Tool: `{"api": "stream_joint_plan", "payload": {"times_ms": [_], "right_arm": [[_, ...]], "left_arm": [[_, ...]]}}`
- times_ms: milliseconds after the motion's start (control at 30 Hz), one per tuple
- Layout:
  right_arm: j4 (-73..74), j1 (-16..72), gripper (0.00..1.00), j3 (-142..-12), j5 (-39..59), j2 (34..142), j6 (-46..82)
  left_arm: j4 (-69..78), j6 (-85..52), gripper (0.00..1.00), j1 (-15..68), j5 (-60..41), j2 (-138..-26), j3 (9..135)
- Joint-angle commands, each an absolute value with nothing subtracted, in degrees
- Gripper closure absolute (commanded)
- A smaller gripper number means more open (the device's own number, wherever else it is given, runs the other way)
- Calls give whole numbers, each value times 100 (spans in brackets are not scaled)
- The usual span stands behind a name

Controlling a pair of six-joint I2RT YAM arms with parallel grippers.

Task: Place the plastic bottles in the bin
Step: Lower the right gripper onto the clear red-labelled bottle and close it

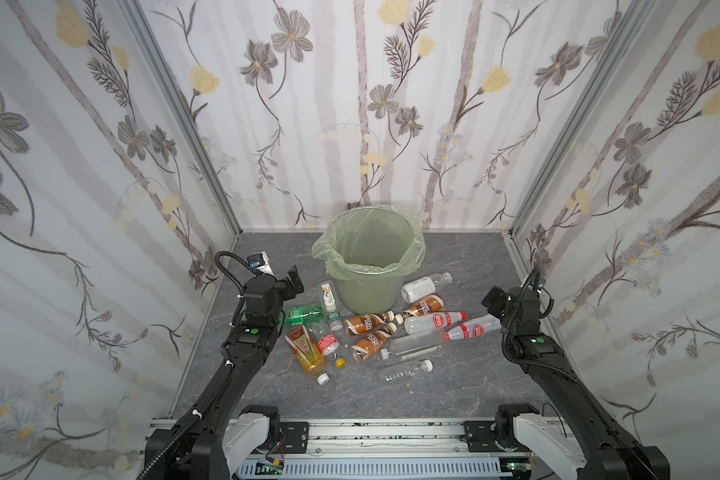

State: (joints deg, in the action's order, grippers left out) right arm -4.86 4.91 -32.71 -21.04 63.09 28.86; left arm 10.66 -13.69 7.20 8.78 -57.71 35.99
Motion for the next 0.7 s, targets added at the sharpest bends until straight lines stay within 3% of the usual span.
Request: {"api": "stream_joint_plan", "payload": {"times_ms": [0, 667], "right_arm": [[-1231, 492, 4, -3352, -1707, 6410, 3447], [-798, 330, 11, -2552, -1176, 6761, 4332]], "left_arm": [[494, -1643, 0, 721, 799, -5626, 3653], [-18, -1485, 0, 712, 356, -5768, 3849]]}}
